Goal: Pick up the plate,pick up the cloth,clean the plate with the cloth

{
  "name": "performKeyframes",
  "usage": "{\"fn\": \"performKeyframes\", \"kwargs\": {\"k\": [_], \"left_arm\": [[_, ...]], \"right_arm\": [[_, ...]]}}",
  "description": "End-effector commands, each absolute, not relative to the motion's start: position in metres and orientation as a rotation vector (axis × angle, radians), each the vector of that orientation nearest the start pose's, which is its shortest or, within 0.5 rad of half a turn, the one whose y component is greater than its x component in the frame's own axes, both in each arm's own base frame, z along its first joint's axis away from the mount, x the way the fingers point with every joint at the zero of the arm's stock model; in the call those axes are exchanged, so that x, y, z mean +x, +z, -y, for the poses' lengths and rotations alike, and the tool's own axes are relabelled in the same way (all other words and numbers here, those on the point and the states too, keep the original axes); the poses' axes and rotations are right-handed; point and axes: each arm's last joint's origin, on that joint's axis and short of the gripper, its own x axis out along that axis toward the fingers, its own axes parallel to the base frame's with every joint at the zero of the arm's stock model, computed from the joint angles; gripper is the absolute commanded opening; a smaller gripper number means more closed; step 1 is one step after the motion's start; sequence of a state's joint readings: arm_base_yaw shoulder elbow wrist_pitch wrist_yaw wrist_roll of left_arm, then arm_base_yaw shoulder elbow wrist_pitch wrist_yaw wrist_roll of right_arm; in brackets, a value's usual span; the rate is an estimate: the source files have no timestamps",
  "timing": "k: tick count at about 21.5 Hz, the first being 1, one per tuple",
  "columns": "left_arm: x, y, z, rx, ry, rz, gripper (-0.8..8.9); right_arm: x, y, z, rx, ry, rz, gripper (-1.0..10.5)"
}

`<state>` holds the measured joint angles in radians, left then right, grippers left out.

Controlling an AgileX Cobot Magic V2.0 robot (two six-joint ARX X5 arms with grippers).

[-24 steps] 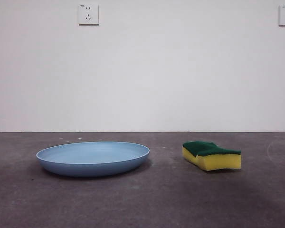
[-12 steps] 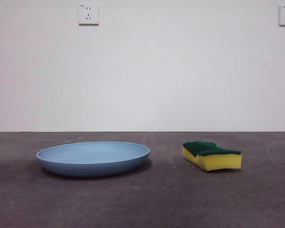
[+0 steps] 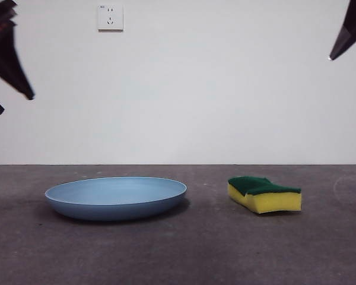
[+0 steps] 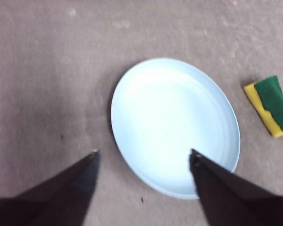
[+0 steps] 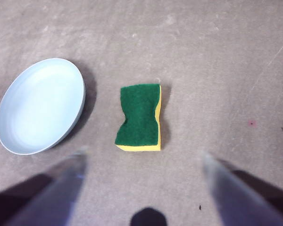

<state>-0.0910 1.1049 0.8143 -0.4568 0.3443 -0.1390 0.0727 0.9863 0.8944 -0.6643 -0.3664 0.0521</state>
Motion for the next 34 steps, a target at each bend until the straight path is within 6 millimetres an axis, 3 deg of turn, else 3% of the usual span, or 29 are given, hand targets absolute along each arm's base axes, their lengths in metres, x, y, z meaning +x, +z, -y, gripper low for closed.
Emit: {"fn": "performKeyframes", "kwargs": {"k": [1,5,9,11,17,25,26,28,34], "left_arm": [[0.245,0.267,0.032,-0.219,-0.366,-0.794,4.07],[0.292,0.260,0.044,-0.199,-0.377,-0.922,4.06],[0.325,0.235,0.058,-0.170,-0.359,-1.017,4.06],[0.332,0.218,0.061,-0.118,-0.289,-1.060,4.06],[0.344,0.178,0.070,-0.105,-0.295,-1.168,4.05],[0.349,0.157,0.083,-0.082,-0.317,-1.201,3.96],[0.348,0.157,0.083,-0.079,-0.315,-1.201,3.24],[0.348,0.157,0.083,-0.071,-0.322,-1.200,0.15],[0.346,0.157,0.083,-0.027,-0.349,-1.211,-0.08]], "right_arm": [[0.192,0.297,-0.025,0.150,0.402,-0.756,4.4],[0.192,0.297,-0.025,0.150,0.402,-0.757,4.4],[0.192,0.297,-0.025,0.150,0.402,-0.757,4.4],[0.192,0.297,-0.025,0.150,0.402,-0.757,4.4],[0.192,0.297,-0.025,0.150,0.402,-0.757,4.4],[0.192,0.297,-0.025,0.150,0.402,-0.756,4.4],[0.192,0.297,-0.025,0.150,0.402,-0.756,4.4],[0.192,0.297,-0.025,0.150,0.402,-0.755,4.4],[0.194,0.299,-0.025,0.147,0.407,-0.734,4.4]]}}
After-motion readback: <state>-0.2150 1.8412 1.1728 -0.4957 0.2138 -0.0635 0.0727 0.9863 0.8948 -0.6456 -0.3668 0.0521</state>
